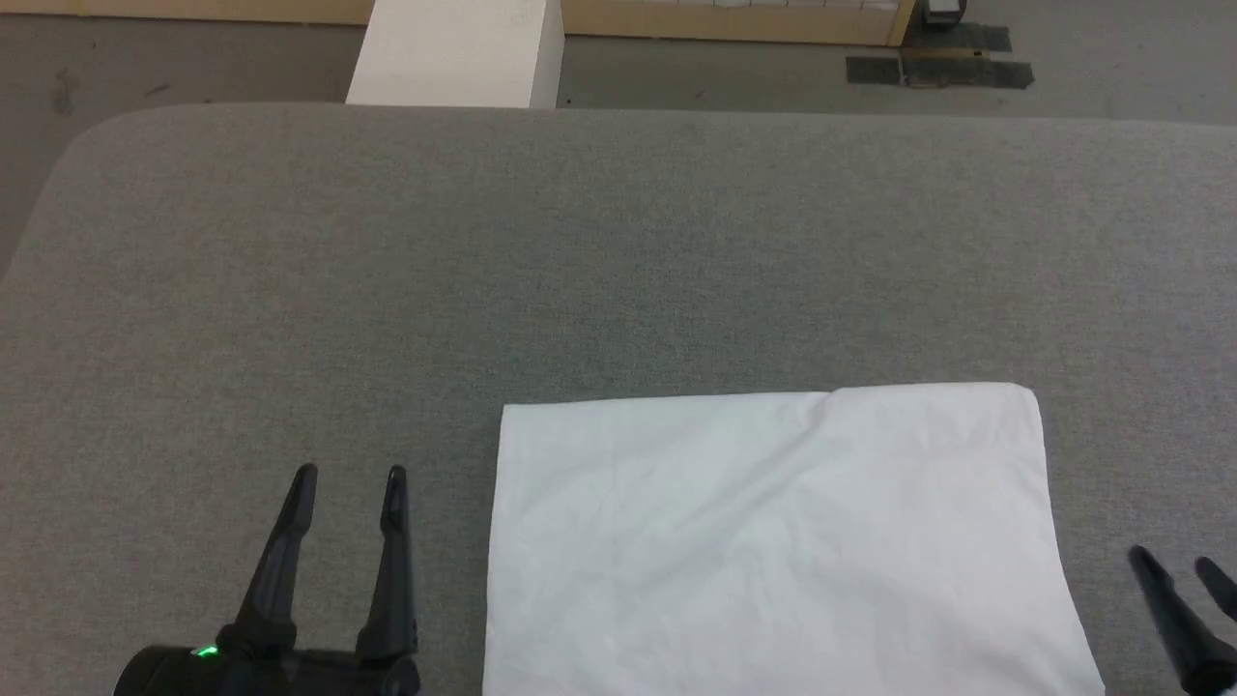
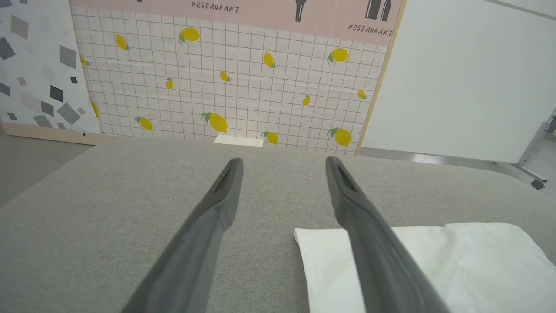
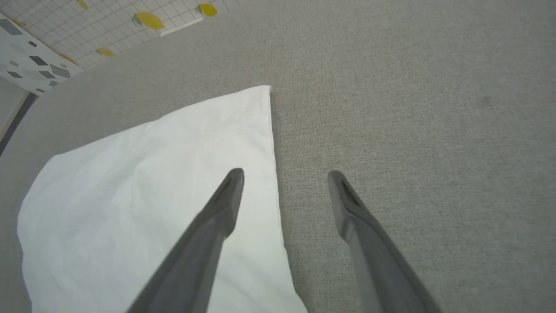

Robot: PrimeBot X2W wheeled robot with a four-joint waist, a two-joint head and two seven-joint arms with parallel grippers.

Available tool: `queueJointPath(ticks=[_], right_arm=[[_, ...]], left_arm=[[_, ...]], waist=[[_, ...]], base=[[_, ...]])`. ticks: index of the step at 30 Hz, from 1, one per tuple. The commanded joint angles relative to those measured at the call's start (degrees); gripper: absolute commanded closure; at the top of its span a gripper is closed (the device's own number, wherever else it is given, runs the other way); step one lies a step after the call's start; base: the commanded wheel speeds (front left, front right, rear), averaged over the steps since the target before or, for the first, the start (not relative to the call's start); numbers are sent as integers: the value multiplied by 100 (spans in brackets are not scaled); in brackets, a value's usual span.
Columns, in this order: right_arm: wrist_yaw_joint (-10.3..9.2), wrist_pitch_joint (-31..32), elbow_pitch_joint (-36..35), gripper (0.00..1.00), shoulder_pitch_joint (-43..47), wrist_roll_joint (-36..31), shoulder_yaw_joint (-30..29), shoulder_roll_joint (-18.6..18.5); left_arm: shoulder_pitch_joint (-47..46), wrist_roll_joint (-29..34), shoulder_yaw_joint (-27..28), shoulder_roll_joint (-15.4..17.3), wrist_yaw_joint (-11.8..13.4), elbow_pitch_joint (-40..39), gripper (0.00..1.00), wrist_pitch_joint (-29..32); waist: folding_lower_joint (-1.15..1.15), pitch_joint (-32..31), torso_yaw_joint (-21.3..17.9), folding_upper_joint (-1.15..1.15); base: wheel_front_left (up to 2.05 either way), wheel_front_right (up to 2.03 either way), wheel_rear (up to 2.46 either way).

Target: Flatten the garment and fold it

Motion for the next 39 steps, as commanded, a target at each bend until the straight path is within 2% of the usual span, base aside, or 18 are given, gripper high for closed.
queueJointPath(ticks=[1,8,17,18,19,20,21,22,26,30,35,39], right_arm=[[-9,43,115,0,-182,-96,80,68],[-9,221,878,0,-697,-412,490,165],[-9,352,1516,0,-881,-347,939,-1],[-9,398,1564,4,-888,-290,1021,-1],[-9,432,1588,28,-893,-262,1073,-5],[-9,483,1621,61,-911,-231,1183,-22],[-9,499,1640,76,-922,-221,1223,-25],[-9,529,1683,100,-951,-196,1289,-25],[-9,376,1816,100,-1114,-292,1332,-4],[-9,83,1897,100,-1302,-467,1038,22],[-9,-142,1999,100,-1519,-710,341,-45],[-9,-120,2068,100,-1594,-862,-281,-245]], left_arm=[[-135,166,4,-71,35,-9,0,-26],[-419,579,-128,-399,-82,157,0,-27],[-546,734,-115,-556,-261,356,0,-28],[-554,742,-108,-574,-275,370,0,-28],[-558,748,-105,-583,-284,379,0,-28],[-567,758,-102,-600,-303,402,0,-28],[-572,765,-103,-604,-316,416,0,-28],[-585,781,-104,-610,-338,448,0,-28],[-601,801,-88,-639,-388,567,0,-28],[-553,781,-61,-644,-423,631,0,-28],[-476,744,-24,-653,-460,683,0,-28],[-430,733,-14,-652,-489,713,0,-28]], waist=[[0,128,9,0],[0,404,133,0],[0,564,309,0],[0,573,316,0],[0,577,318,0],[0,579,320,0],[0,578,320,0],[0,568,319,0],[0,431,272,0],[0,289,190,0],[0,159,65,0],[0,103,2,0]], base=[[0,0,0],[0,0,0],[0,0,0],[0,0,0],[0,0,0],[0,0,0],[0,0,0],[0,0,0],[0,0,0],[0,0,0],[0,0,0],[0,0,0]])
